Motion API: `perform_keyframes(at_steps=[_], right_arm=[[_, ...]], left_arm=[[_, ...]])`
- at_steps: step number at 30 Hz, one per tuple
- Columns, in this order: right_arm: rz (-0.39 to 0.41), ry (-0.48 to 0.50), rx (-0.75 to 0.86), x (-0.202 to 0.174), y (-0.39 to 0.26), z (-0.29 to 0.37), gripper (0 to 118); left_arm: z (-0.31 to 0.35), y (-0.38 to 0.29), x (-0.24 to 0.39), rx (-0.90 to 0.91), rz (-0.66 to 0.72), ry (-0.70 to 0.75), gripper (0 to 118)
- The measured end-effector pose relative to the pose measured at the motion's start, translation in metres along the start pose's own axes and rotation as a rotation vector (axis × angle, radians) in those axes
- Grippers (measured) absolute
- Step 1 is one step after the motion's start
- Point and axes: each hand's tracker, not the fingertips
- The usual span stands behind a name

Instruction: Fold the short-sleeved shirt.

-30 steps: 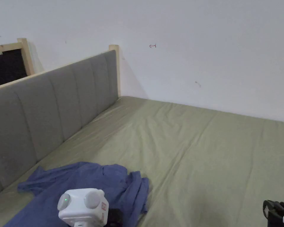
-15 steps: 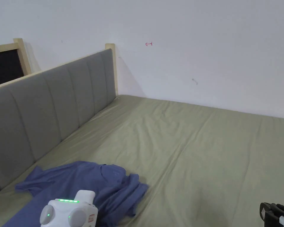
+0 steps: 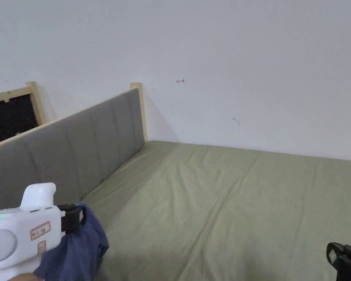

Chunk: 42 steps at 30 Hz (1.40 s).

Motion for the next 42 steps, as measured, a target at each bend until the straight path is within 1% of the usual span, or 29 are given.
perform_keyframes(at_steps=[3,6,9,12,14,16,17,19,20,21,22,23,25,26,27,28,29,30,31,33,37,39,40,41,42], right_arm=[[0.004,-0.032,0.077,0.008,0.008,0.025,0],[-0.031,-0.071,0.143,0.026,0.017,0.048,0],[-0.097,-0.117,0.194,0.050,0.024,0.072,0],[-0.167,-0.204,0.221,0.078,0.024,0.096,0],[-0.223,-0.229,0.224,0.099,0.020,0.109,0],[-0.286,-0.254,0.199,0.118,0.015,0.118,0],[-0.328,-0.266,0.184,0.128,0.010,0.121,0],[-0.405,-0.289,0.159,0.144,-0.001,0.126,0],[-0.431,-0.304,0.143,0.151,-0.006,0.127,0],[-0.447,-0.319,0.125,0.156,-0.011,0.128,0],[-0.447,-0.339,0.103,0.159,-0.015,0.127,0],[-0.444,-0.354,0.080,0.162,-0.019,0.126,0],[-0.441,-0.357,0.053,0.167,-0.025,0.125,0],[-0.444,-0.355,0.049,0.170,-0.027,0.124,0],[-0.448,-0.355,0.044,0.171,-0.029,0.124,0],[-0.455,-0.355,0.041,0.173,-0.031,0.124,0],[-0.460,-0.356,0.039,0.174,-0.032,0.124,0],[-0.465,-0.357,0.037,0.174,-0.032,0.123,0],[-0.470,-0.358,0.035,0.174,-0.033,0.123,0],[-0.477,-0.355,0.035,0.175,-0.033,0.122,0],[-0.469,-0.359,0.037,0.171,-0.030,0.118,0],[-0.458,-0.361,0.043,0.167,-0.028,0.117,0],[-0.452,-0.361,0.045,0.165,-0.027,0.116,0],[-0.445,-0.361,0.048,0.163,-0.027,0.115,0],[-0.436,-0.361,0.049,0.162,-0.027,0.114,0]], left_arm=[[0.019,0.039,0.055,0.107,-0.051,-0.117,4],[0.021,0.066,0.116,0.169,-0.061,-0.284,4],[0.012,0.081,0.184,0.159,-0.080,-0.442,4],[-0.009,0.078,0.255,0.091,-0.098,-0.593,4],[-0.039,0.066,0.293,-0.013,-0.084,-0.713,4],[-0.071,0.045,0.333,-0.151,-0.070,-0.759,4],[-0.087,0.029,0.354,-0.232,-0.085,-0.751,4],[-0.116,-0.003,0.391,-0.381,-0.165,-0.681,4],[-0.130,-0.023,0.407,-0.472,-0.203,-0.662,4],[-0.142,-0.043,0.421,-0.563,-0.224,-0.664,4],[-0.152,-0.060,0.430,-0.633,-0.224,-0.661,4],[-0.162,-0.079,0.436,-0.718,-0.196,-0.669,5],[-0.172,-0.107,0.442,-0.832,-0.126,-0.686,15],[-0.175,-0.118,0.442,-0.876,-0.088,-0.687,15],[-0.177,-0.125,0.441,-0.889,-0.055,-0.684,42],[-0.179,-0.132,0.439,-0.898,-0.041,-0.664,92],[-0.178,-0.134,0.435,-0.894,-0.029,-0.668,109],[-0.178,-0.134,0.429,-0.888,-0.015,-0.682,109],[-0.175,-0.128,0.422,-0.838,0.020,-0.730,107],[-0.170,-0.112,0.408,-0.789,0.037,-0.747,107],[-0.140,-0.068,0.364,-0.569,0.088,-0.747,107],[-0.117,-0.051,0.337,-0.408,0.075,-0.693,107],[-0.104,-0.046,0.323,-0.325,0.052,-0.649,104],[-0.093,-0.040,0.310,-0.268,0.020,-0.607,96],[-0.084,-0.040,0.297,-0.221,-0.001,-0.584,82]])
